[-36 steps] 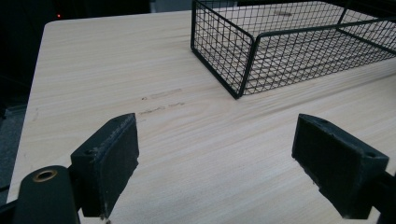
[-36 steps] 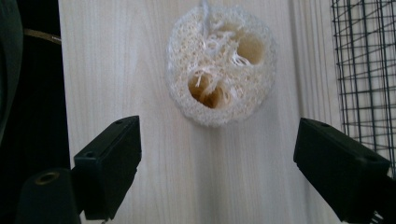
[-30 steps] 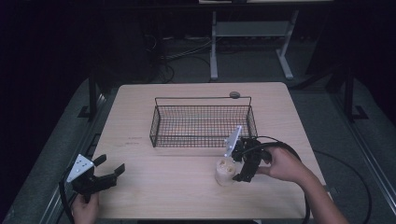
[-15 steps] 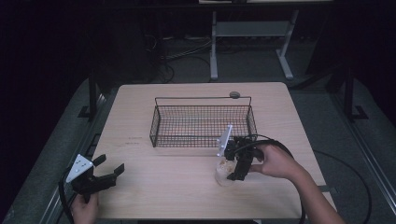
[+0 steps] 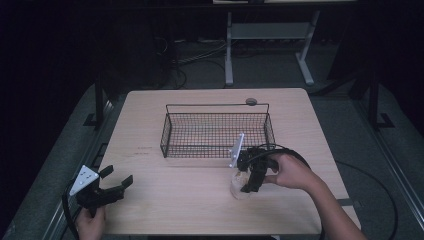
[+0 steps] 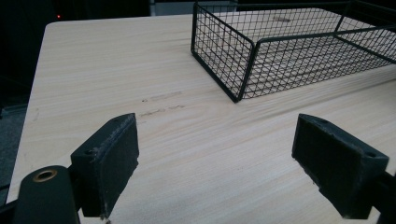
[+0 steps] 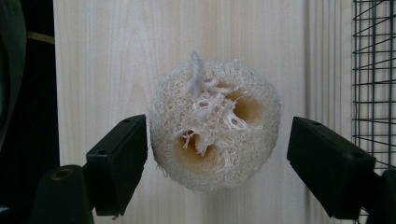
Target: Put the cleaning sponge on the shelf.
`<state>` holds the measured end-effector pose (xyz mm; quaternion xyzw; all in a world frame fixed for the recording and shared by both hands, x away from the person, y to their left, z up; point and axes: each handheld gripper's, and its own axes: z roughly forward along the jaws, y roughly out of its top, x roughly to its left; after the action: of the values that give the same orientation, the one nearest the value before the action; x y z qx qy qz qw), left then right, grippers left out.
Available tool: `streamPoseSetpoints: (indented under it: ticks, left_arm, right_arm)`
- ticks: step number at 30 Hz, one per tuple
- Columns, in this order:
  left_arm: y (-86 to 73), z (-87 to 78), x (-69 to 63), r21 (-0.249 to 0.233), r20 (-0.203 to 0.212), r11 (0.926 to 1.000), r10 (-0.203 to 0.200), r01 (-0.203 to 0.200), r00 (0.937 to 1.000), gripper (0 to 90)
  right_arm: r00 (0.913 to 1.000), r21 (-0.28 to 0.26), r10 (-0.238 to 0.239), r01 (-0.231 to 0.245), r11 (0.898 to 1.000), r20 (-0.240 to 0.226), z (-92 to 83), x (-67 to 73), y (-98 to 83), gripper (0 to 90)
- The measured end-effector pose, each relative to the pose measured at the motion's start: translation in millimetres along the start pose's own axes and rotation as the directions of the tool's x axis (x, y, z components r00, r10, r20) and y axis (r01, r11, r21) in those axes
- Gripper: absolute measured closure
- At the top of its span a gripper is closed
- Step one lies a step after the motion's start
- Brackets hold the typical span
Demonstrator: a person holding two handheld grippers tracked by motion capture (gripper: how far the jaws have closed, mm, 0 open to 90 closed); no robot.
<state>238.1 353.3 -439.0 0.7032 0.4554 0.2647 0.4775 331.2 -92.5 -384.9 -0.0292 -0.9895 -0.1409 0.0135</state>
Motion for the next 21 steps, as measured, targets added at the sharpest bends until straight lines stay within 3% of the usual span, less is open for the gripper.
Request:
streamPoseSetpoints:
  ticks: [10,21]
  left_arm:
    - [-0.2,-0.3,0.6,0.0,-0.003,1.0,-0.003,0.003,1.0,13.9]
    - [-0.2,-1.0,1.3,-0.002,-0.005,1.0,-0.004,0.004,1.0,13.9]
  right_arm:
    - [0.9997,0.025,-0.004,0.004,1.0,-0.025,4.9,-1.2,1.0,27.3]
    - [0.9995,0.025,-0.003,0.004,1.0,-0.03,4.4,-0.8,1.2,28.4]
